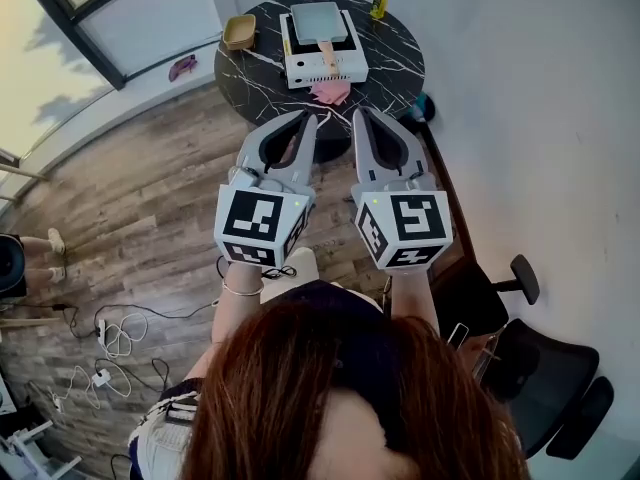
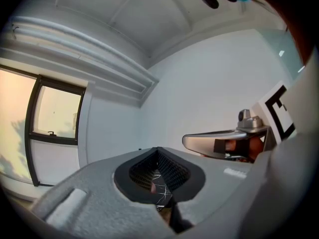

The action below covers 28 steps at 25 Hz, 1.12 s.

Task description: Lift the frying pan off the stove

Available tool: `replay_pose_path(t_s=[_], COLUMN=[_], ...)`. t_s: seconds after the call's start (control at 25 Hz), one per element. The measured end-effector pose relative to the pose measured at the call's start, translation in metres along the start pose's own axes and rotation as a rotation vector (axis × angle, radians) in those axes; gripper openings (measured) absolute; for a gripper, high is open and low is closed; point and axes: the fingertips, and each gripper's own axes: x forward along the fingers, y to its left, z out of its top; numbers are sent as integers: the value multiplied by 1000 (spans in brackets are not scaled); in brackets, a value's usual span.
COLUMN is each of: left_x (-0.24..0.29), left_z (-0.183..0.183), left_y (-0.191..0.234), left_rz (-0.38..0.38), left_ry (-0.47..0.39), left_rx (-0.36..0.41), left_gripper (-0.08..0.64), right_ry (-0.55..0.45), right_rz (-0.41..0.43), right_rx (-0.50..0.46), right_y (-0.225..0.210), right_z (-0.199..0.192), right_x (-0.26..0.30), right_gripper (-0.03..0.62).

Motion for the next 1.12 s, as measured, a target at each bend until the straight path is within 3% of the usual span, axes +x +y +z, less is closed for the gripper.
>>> replay_pose_path(t_s=[1.12], left_x=[32], left_z=[-5], left_y=[49], left_rz=[-96], left_ry=[16], left_rx=[-22], left_gripper=[12], right_ry=[48], right_rz=[-57], right_rx=[70], right_y=[0], right_z=[-9], right_x=[63], right_gripper=[9])
